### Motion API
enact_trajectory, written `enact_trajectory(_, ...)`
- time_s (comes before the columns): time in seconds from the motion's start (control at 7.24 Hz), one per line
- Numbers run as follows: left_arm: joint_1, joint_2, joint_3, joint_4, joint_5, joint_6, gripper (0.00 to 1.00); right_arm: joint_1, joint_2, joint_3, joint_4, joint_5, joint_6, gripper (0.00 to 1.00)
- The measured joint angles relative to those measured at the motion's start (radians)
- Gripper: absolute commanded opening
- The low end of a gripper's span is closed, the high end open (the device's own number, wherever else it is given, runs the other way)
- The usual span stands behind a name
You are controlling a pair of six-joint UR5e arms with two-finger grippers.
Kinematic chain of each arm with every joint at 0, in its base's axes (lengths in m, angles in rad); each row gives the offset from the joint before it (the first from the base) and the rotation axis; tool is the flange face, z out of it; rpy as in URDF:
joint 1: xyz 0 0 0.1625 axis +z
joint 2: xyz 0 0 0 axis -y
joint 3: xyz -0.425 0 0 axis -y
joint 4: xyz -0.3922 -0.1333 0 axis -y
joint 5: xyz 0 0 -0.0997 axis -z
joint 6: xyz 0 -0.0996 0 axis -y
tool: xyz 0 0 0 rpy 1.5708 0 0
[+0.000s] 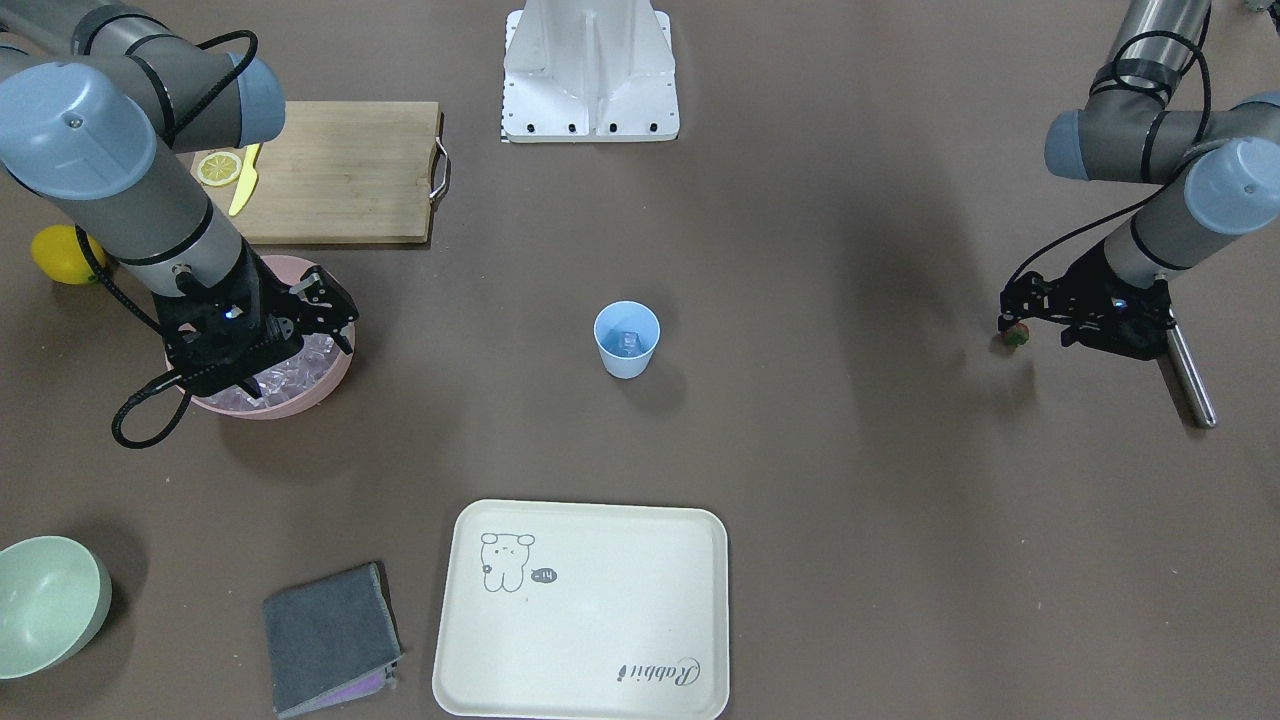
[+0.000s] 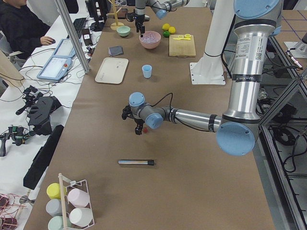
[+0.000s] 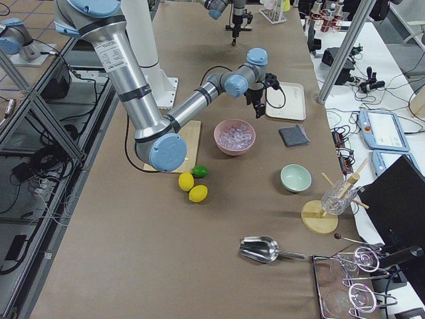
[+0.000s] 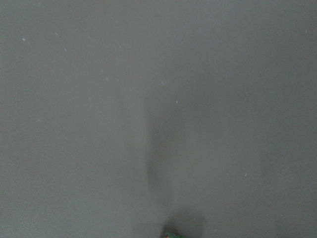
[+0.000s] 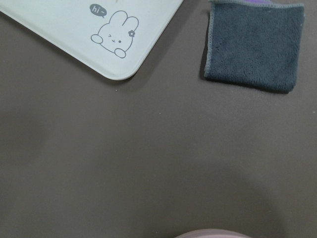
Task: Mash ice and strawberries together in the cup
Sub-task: 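Withdraw the right arm past the bowl while the left gripper lifts the strawberry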
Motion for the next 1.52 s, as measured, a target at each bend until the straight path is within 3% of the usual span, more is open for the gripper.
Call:
enact_trajectory(0.28, 0.031, 0.004, 0.014, -0.021, 0.012, 0.001, 0.90, 0.004, -0.009, -0.002, 0.000, 0.001, -0.010, 0.99)
enact_trajectory(0.41, 0.036, 0.004, 0.016, -0.022, 0.016, 0.001, 0.75, 0.016, -0.027, -0.001, -0.001, 0.004, -0.036, 0.99)
enact_trajectory(0.55, 0.038, 0.002, 0.017, -0.022, 0.017, 0.002, 0.34, 0.048, -0.058, 0.001, -0.001, 0.017, -0.092, 0.99)
enact_trajectory(0.69, 0.039, 0.000, 0.016, -0.023, 0.018, 0.005, 0.12, 0.096, -0.093, -0.001, -0.002, 0.040, -0.172, 0.99)
enact_trajectory(1.1, 0.041, -0.004, 0.018, -0.018, 0.022, 0.076, 0.01, 0.311, -0.230, -0.016, -0.051, 0.086, -0.532, 0.99)
enact_trajectory(1.52, 0.040, -0.007, 0.018, -0.013, 0.042, 0.160, 0.00, 0.521, -0.316, -0.040, -0.157, 0.092, -0.802, 0.99)
